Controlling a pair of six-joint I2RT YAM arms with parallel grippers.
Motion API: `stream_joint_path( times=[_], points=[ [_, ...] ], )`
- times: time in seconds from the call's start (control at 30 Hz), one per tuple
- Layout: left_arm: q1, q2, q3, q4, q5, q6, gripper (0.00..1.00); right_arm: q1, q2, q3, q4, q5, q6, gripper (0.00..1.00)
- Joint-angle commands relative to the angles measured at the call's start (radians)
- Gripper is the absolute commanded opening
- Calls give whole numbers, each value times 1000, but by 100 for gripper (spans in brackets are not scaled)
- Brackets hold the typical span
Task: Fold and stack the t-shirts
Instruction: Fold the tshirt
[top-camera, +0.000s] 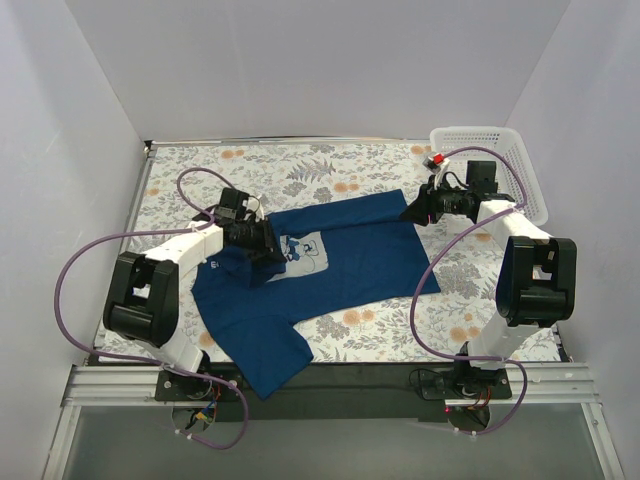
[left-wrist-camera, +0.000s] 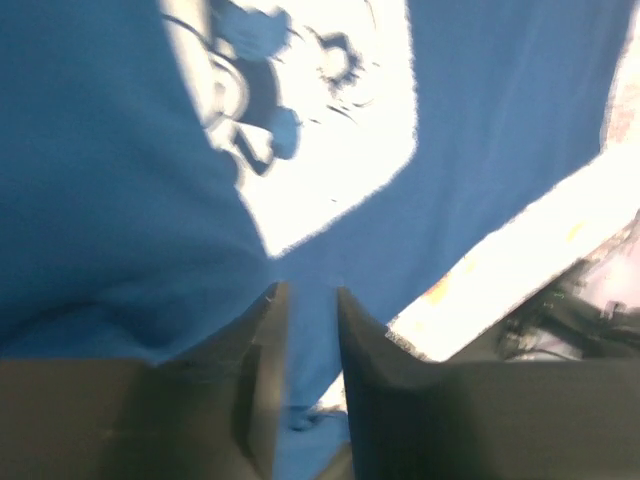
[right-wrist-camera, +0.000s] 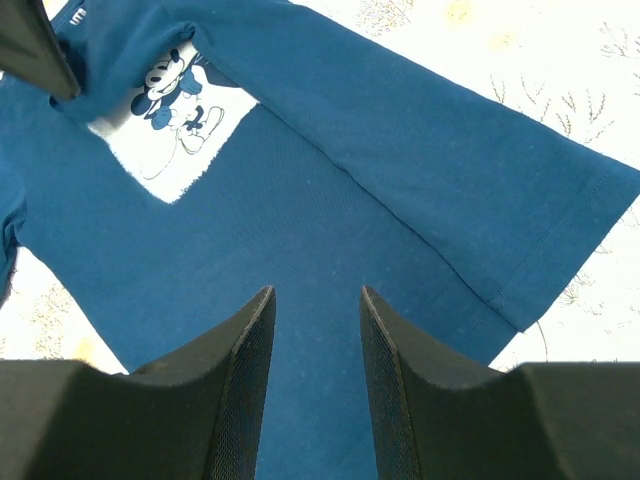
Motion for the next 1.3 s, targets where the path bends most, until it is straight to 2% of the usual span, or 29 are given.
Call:
stream_joint_path(
  times=[0.0, 0.07, 0.1, 0.2, 0.23, 0.33, 0.5, 0.7, 0.83, 0.9, 1.0, 1.07, 1.13, 1.17, 1.2, 1.27],
  points=[
    [-37, -15, 3, 12, 83, -21, 30, -8, -16, 3, 2, -30, 9, 39],
    [-49, -29, 3, 3, 92, -21, 46, -9, -14, 3, 2, -31, 9, 40],
    [-58, -37, 10, -8, 82, -18, 58, -9, -14, 3, 2, -31, 9, 40],
    [-63, -138, 10, -45, -123, -30, 60, -11, -14, 3, 0, -31, 8, 39],
    [-63, -172, -7, -45, -250, -39, 63, -11, -17, 1, 2, -31, 8, 40],
    [-58, -278, -59, -36, -418, -81, 64, -12, -14, 3, 0, -34, 9, 39],
    [-46, -284, -112, -25, -524, -156, 62, -12, -16, 1, 2, -31, 9, 40],
    [18, -264, -98, -7, -533, -196, 59, -12, -7, 15, 0, 30, 26, 39],
    [40, -363, -113, 33, -524, -150, 63, 2, 29, 58, -9, 213, 54, 37],
    [43, -434, -148, 59, -526, -131, 69, 21, 44, 78, -29, 277, 38, 37],
    [51, -508, -182, 69, -529, -111, 72, 66, 67, 122, -78, 341, -38, 36],
    [61, -537, -205, 47, -520, -124, 72, 77, 55, 156, -206, 259, -214, 36],
    [64, -589, -225, 9, -509, -162, 73, 84, 20, 176, -394, 176, -387, 43],
    [66, -610, -234, -5, -509, -238, 74, 92, 0, 164, -438, 167, -539, 44],
    [67, -655, -245, -32, -510, -286, 76, 95, -22, 147, -484, 162, -627, 45],
    [72, -698, -263, -74, -538, -398, 88, 100, -101, 52, -533, 154, -788, 47]
  ],
)
